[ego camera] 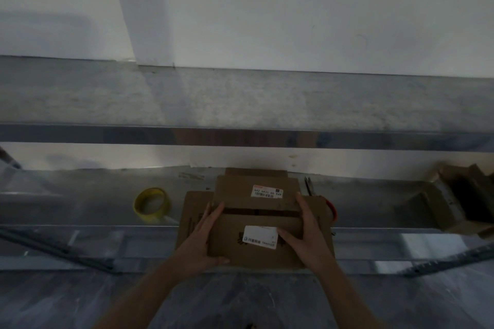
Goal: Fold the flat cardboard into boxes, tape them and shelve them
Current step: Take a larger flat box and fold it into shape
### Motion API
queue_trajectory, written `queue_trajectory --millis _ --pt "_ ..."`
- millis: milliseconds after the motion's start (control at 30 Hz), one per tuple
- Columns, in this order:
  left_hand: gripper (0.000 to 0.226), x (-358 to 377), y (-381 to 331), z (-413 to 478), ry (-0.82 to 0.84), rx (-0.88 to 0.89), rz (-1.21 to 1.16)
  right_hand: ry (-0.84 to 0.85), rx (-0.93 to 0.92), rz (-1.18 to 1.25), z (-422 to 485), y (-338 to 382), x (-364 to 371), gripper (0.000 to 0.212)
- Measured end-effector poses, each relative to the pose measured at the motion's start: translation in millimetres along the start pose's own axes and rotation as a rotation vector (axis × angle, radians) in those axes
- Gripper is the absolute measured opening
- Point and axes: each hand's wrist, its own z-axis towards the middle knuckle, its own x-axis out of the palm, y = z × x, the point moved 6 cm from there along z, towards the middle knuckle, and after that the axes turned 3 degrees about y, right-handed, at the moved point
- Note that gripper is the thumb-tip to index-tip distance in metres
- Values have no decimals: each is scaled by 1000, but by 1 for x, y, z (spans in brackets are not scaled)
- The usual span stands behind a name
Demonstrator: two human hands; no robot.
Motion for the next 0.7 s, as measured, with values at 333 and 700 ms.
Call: queue_trajectory --millis 333,700 --pt "108 -1 -2 1 -55 -10 93 -51 -35 1 -15 -6 5 103" --pt "101 -49 -53 -7 -140 78 -183 -141 -170 153 -21 54 -20 91"
